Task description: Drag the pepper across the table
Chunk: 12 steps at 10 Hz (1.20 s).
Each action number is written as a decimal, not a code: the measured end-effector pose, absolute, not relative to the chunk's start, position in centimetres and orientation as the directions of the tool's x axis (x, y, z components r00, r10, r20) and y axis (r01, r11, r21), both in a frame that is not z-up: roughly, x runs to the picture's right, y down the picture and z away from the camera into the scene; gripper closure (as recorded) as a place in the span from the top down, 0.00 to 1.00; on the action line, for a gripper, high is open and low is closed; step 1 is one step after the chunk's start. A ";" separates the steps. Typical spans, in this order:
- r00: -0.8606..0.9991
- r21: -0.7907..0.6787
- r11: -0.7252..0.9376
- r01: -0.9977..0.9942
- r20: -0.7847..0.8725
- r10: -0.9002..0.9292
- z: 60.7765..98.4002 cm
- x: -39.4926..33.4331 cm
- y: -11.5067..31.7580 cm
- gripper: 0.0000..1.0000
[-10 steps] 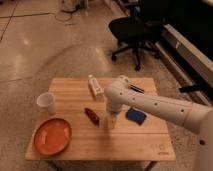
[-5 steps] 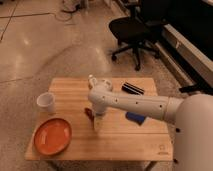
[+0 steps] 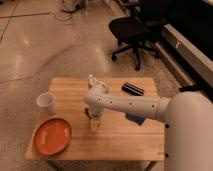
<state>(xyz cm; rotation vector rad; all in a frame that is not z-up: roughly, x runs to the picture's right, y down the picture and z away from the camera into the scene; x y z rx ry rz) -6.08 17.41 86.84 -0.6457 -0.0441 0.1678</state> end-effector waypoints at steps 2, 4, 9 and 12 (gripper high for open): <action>0.981 -0.588 0.792 -0.166 -0.019 0.191 86.9 -5.7 16.9 0.35; 0.979 -0.573 0.800 -0.177 -0.018 0.203 86.4 -5.3 16.2 0.15; 0.983 -0.553 0.816 -0.167 -0.028 0.182 85.7 -2.8 15.5 0.00; 0.985 -0.541 0.824 -0.169 -0.067 0.159 85.9 0.5 15.2 0.00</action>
